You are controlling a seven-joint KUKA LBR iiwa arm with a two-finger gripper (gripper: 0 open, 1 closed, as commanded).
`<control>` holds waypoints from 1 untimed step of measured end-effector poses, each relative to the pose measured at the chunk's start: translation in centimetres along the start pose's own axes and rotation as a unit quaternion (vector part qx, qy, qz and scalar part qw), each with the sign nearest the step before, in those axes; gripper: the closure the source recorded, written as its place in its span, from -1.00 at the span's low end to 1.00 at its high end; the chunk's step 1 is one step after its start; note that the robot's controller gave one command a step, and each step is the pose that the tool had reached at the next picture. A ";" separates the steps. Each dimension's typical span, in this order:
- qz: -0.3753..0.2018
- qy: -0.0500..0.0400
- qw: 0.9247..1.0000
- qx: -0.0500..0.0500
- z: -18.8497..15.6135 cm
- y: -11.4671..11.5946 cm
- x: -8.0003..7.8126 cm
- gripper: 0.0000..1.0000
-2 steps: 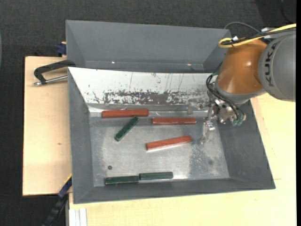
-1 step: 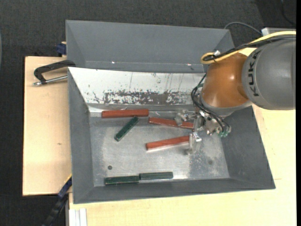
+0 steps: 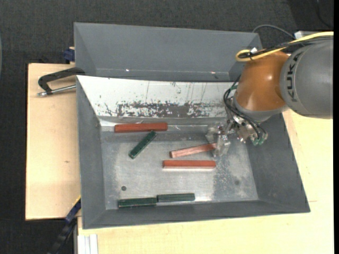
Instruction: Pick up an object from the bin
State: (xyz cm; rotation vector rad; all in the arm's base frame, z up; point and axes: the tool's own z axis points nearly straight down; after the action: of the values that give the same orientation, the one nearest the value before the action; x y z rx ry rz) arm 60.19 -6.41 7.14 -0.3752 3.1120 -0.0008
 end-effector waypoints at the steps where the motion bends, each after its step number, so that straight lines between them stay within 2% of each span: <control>1: 0.000 0.000 1.000 0.000 0.0 0.0 0.0 1.00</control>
Offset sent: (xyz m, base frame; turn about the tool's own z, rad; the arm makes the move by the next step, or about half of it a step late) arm -0.0023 -0.0034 0.1520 -0.0266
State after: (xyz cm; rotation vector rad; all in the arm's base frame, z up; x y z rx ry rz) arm 60.19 -6.41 7.13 -0.3752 3.1121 -0.0008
